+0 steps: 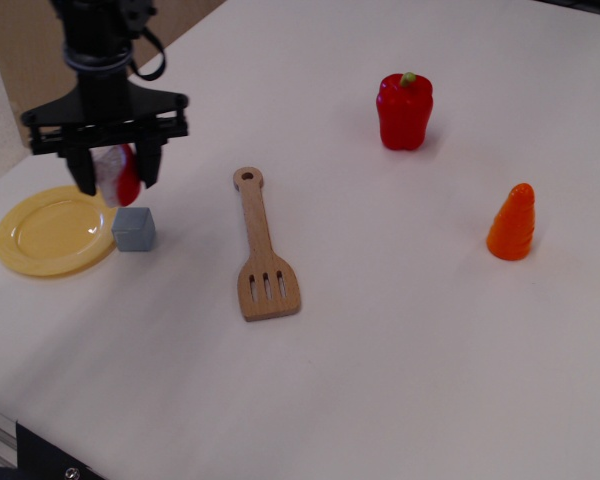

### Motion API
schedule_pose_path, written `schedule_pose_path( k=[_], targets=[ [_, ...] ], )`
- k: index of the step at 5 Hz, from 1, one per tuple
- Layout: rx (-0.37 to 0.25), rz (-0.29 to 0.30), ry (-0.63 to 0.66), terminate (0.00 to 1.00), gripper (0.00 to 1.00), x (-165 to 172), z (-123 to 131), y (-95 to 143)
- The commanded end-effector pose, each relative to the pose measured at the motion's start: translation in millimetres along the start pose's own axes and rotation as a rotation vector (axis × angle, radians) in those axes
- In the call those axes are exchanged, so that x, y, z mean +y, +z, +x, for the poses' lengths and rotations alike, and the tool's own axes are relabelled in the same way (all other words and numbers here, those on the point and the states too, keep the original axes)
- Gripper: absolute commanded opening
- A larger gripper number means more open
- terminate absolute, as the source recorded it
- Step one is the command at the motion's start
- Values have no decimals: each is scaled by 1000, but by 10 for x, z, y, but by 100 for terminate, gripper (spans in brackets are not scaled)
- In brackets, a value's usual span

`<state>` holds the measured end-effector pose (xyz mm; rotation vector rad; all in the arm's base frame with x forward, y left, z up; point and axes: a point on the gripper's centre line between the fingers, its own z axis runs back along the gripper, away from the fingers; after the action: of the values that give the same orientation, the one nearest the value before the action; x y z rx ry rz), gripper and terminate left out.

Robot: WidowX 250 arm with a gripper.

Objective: Put sushi on plate

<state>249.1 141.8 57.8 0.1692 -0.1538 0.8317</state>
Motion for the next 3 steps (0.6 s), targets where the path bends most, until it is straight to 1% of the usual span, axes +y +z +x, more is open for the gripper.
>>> schedule_pose_path(
  k=[1,2,3],
  targets=[
    [-61,-35,65,0,0,392,-21,109],
    [-51,-8,88,0,0,544,-15,27],
    [-52,5,119,0,0,658,47,-20]
  ],
)
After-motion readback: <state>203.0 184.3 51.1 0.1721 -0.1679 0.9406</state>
